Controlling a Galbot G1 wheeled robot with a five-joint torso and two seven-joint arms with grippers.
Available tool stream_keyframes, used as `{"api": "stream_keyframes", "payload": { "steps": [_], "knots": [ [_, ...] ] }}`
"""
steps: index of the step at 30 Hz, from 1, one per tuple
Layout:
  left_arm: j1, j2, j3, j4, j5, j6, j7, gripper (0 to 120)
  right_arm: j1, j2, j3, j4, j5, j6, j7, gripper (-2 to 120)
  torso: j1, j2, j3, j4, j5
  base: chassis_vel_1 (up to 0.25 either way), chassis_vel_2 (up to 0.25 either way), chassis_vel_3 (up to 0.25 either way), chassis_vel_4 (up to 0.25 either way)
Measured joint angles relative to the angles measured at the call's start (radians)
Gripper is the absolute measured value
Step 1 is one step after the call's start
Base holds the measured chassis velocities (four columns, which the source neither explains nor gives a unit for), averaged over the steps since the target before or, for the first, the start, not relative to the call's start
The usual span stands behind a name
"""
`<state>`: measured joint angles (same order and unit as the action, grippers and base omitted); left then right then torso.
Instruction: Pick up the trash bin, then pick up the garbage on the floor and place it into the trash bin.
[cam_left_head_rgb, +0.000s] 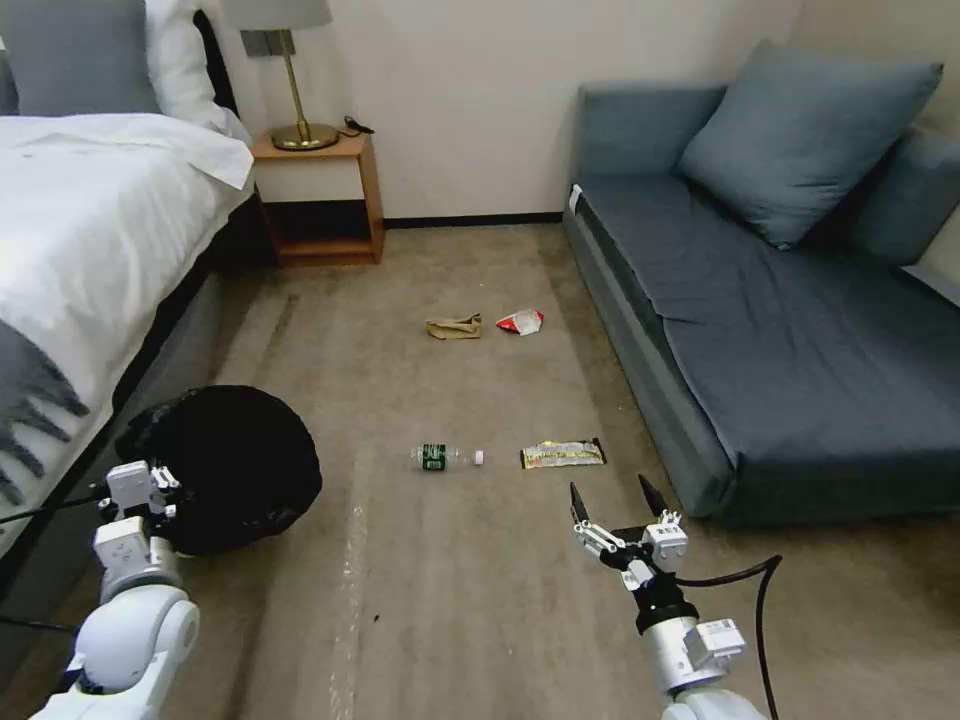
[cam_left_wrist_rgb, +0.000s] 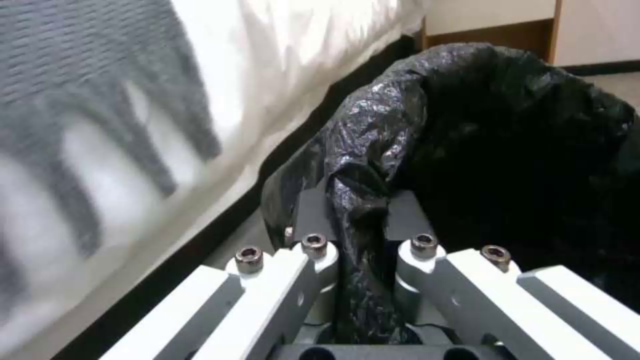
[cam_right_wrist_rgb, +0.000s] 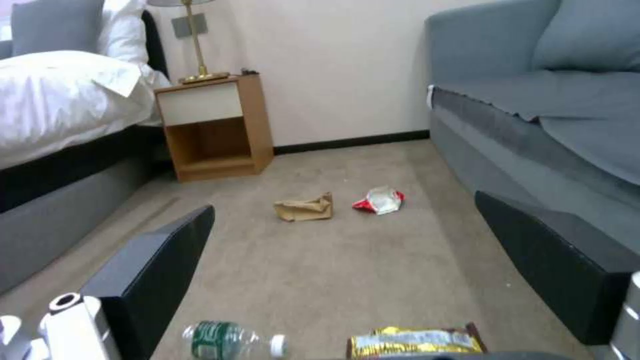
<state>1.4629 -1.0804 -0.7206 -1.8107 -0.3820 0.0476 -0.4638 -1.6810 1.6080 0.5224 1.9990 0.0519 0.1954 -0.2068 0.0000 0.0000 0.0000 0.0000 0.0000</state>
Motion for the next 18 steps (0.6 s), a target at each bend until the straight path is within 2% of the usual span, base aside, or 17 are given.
{"api": "stream_keyframes", "payload": {
  "steps": [18],
  "knots": [
    [0.0,-0.001,-0.003,0.006,-0.002,-0.001,0.0,7,0.01,0.0,-0.005,-0.018,-0.005,0.003,0.0,100,0.0,0.0,0.0,0.0,0.0,-0.127,0.131,0.127,-0.124]
  ]
}}
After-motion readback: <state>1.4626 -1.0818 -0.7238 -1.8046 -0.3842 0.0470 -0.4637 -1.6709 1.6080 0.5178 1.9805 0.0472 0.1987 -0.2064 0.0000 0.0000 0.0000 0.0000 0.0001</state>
